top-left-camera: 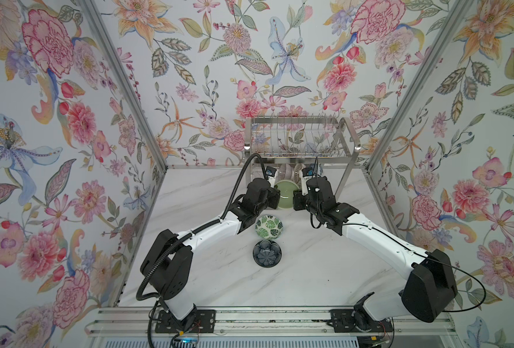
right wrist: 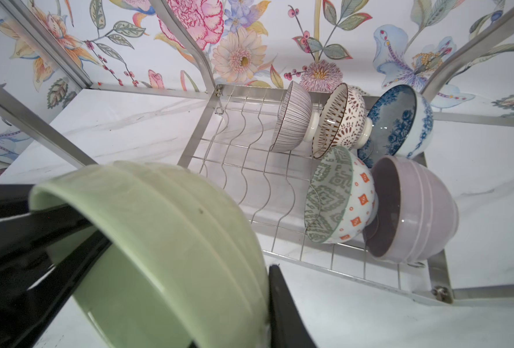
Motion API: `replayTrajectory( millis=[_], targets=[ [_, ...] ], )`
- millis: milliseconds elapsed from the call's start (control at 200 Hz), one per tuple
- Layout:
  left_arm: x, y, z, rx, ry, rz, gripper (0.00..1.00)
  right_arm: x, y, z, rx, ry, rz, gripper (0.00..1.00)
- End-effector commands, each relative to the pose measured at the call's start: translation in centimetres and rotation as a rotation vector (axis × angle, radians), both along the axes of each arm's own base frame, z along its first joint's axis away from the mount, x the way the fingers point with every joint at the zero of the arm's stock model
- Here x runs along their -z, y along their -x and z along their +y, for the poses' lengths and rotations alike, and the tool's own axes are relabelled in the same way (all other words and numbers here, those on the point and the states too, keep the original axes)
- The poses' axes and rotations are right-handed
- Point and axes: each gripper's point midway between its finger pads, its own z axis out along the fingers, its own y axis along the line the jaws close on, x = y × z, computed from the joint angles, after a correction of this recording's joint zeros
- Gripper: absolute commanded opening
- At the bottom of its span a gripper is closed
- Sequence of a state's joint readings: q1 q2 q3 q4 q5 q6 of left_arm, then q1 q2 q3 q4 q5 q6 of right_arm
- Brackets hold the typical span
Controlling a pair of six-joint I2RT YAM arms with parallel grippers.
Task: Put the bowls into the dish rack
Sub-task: 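Grasp the green bowl rim with the right gripper while the left releases, then carry the green bowl into the rack with the right gripper while the left withdraws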
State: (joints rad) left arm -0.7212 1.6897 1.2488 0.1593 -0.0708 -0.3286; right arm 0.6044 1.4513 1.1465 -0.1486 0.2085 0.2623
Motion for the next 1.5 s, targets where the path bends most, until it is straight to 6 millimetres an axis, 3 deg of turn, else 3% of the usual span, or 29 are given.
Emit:
replayTrajectory(
  millis=[0,105,315,340,450,460,485,811,826,876,1126,1361,1496],
  targets=[
    [-3.4,0.4,-1.7,0.067,0.116,-0.062,0.00,-0.5,0.2,0.6,-0.039,0.008,-0.005,0.00],
    [-3.0,0.4,-1.6,0.067,0.092,-0.049,0.00,-0.6,0.2,0.4,-0.040,0.021,-0.014,0.00],
    [-2.9,0.7,0.7,0.008,0.001,-0.057,0.93,-1.2,-0.1,-1.0,-0.011,0.124,-0.050,0.00],
    [-2.9,0.8,1.1,0.005,-0.011,-0.056,0.99,-1.3,-0.2,-1.3,-0.002,0.143,-0.055,0.00],
    [-2.5,1.3,2.9,-0.021,-0.062,-0.048,1.00,-1.4,-0.6,-2.6,0.041,0.245,-0.077,0.00],
    [-3.6,1.6,3.4,-0.025,-0.051,-0.064,0.99,-1.4,-0.7,-2.7,0.045,0.253,-0.079,0.00],
    [-4.1,1.8,3.9,-0.035,-0.051,-0.072,0.99,-1.5,-0.8,-2.9,0.050,0.277,-0.084,0.00],
    [-6.4,3.8,10.0,-0.165,-0.112,-0.101,0.99,-2.1,-2.1,-3.8,0.065,0.556,-0.164,0.00],
    [-6.4,3.8,10.3,-0.172,-0.114,-0.102,0.99,-2.1,-1.6,-2.8,0.035,0.573,-0.178,0.00],
    [-6.4,3.8,11.3,-0.195,-0.119,-0.100,0.99,-2.3,-1.6,-2.0,0.003,0.642,-0.217,0.00],
    [-6.6,4.1,15.2,-0.269,-0.103,-0.095,0.99,-3.0,-2.2,0.1,-0.068,0.976,-0.355,0.00],
    [-7.0,4.3,18.7,-0.349,-0.121,-0.094,0.99,-3.2,-4.5,0.9,-0.023,1.176,-0.414,0.00],
    [-6.6,4.5,19.6,-0.361,-0.117,-0.085,0.99,-2.9,-6.2,1.8,-0.004,1.262,-0.431,0.00]
  ],
)
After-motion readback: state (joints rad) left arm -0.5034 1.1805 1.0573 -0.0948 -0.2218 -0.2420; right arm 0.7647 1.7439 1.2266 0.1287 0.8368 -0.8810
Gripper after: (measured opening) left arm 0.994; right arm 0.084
